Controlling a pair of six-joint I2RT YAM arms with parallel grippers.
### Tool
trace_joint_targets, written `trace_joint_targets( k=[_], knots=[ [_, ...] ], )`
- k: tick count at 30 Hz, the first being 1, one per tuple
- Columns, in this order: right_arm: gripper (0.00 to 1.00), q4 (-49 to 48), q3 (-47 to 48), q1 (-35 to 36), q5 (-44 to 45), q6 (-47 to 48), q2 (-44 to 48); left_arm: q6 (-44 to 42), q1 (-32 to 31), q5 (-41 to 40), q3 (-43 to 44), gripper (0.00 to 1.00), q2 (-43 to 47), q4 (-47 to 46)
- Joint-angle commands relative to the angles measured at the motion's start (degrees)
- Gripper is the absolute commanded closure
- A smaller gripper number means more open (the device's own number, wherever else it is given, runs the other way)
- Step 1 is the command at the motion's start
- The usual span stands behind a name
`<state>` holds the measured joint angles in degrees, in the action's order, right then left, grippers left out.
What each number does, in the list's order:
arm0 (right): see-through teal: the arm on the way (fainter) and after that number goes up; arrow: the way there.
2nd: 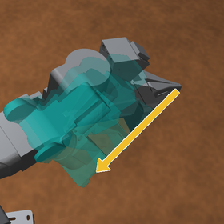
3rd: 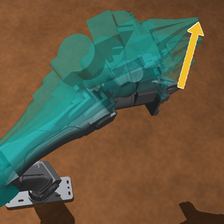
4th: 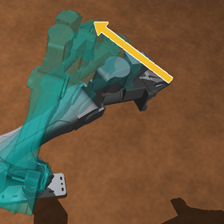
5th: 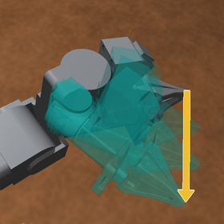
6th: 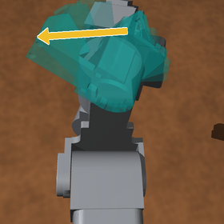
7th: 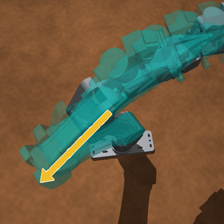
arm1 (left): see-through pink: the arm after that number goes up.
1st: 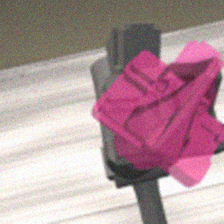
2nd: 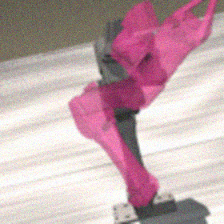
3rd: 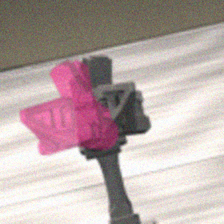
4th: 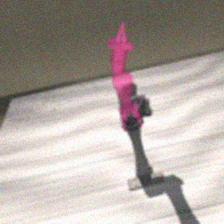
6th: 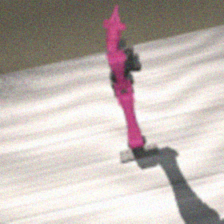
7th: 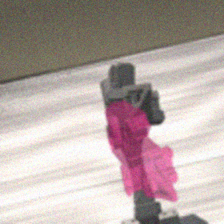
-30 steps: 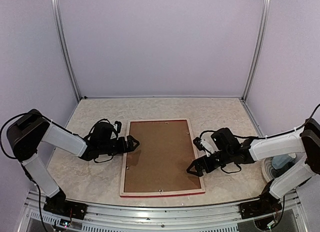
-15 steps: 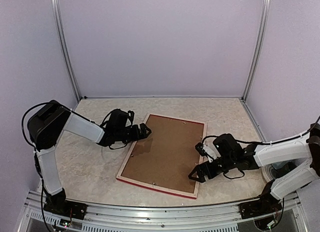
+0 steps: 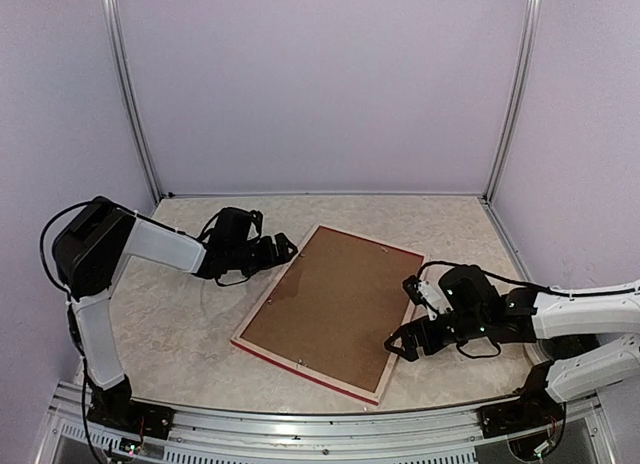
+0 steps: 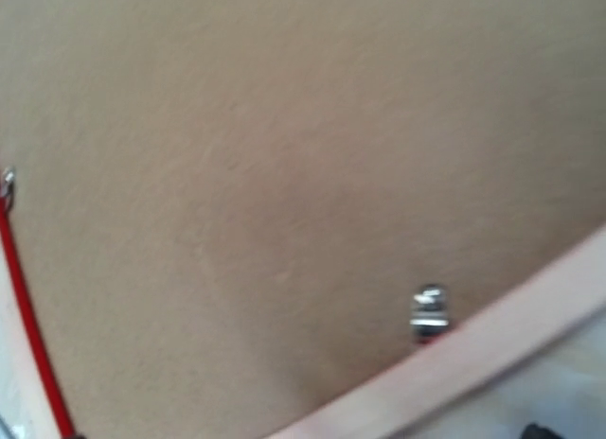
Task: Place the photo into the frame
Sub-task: Rotate the fastener on the backboard.
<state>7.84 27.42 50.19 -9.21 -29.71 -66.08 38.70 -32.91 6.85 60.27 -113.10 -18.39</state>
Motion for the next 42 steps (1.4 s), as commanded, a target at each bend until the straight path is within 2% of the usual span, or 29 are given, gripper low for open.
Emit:
trace_joint_targets(
  k=[1, 7, 11, 16, 25, 30, 35, 42],
  knots=[
    [0.01, 6.4, 2.3, -1.2, 7.1, 0.6, 3.5, -0.6, 1.4, -6.3, -4.2, 0.01, 10.9, 5.6],
    [0.01, 7.7, 4.6, -8.9, 6.7, 3.2, 5.5, 4.4, -0.1, -8.9, -17.8, 0.01, 26.9, 3.8],
    [0.01, 6.8, 7.3, -14.8, 4.6, 5.3, 4.2, 5.6, -3.0, -12.1, -23.3, 0.01, 35.4, 7.6],
    [0.01, 6.1, 12.6, -21.3, 2.4, 8.7, -1.9, 6.5, -9.1, -18.8, -29.2, 0.03, 45.6, 13.9],
    [0.01, 2.2, 22.2, -33.5, -4.5, 10.9, -16.8, 13.9, -18.4, -19.2, -37.5, 0.01, 63.7, 21.1],
    [0.01, 0.1, 27.0, -38.7, -9.9, 9.9, -24.0, 19.0, -26.1, -22.7, -41.8, 0.01, 64.8, 20.8],
    [0.01, 1.3, 34.1, -41.4, -10.2, 9.8, -32.5, 23.6, -32.3, -25.6, -45.7, 0.01, 61.1, 16.5],
    [0.01, 1.2, 42.3, -42.3, -12.1, 10.9, -41.4, 26.5, -36.1, -26.7, -48.1, 0.01, 59.3, 10.9]
  ],
)
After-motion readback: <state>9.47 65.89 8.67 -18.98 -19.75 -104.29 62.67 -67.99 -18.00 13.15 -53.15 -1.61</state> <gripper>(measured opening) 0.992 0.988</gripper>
